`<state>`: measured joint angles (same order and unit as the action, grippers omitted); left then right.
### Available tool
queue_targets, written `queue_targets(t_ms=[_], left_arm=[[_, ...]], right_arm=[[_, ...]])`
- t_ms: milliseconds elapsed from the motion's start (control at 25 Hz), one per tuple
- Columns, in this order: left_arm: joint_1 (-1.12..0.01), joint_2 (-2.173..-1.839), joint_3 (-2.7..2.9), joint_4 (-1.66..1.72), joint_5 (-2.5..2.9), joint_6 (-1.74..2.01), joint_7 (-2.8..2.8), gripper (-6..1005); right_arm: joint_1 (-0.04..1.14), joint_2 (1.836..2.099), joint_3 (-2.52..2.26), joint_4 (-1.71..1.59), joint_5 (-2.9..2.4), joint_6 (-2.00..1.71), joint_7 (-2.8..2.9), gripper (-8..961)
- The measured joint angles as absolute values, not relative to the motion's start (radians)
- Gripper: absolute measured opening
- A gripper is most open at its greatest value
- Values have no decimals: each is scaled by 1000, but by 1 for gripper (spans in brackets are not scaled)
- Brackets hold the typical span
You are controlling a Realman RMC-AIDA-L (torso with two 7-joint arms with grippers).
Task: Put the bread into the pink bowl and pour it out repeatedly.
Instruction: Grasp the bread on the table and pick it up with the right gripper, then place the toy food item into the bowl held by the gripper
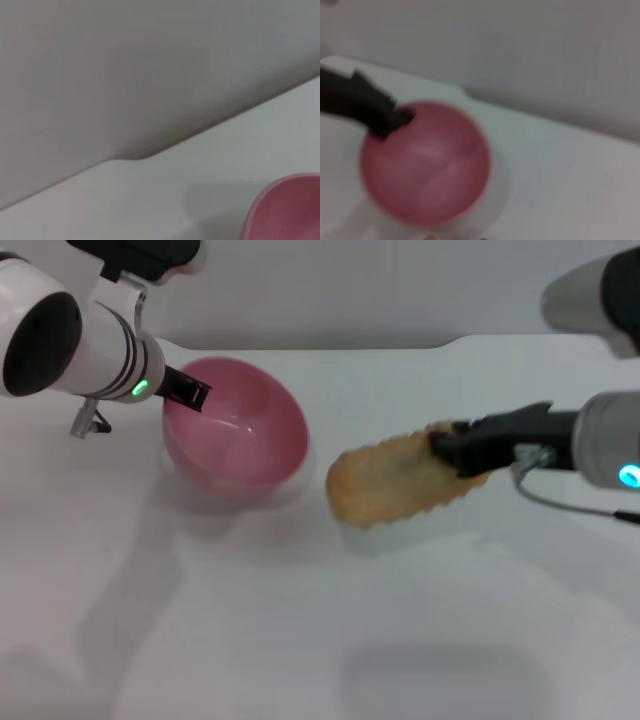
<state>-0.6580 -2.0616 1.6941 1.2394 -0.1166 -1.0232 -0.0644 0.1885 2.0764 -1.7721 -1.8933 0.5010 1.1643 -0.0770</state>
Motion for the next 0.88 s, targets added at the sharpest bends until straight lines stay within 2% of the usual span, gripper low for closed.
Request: queue_targets(t_ms=[320,880], left_arm=[[-646,-2064,1738,1256,-171,-1031,-62,131],[-666,-2068,1796,1280,-233,-1006,-60,133]], right_arm=[[206,2074,-1709,-1946,427,1166,-73,181],[344,2074,-1718,-1739,404,1102,-79,154]])
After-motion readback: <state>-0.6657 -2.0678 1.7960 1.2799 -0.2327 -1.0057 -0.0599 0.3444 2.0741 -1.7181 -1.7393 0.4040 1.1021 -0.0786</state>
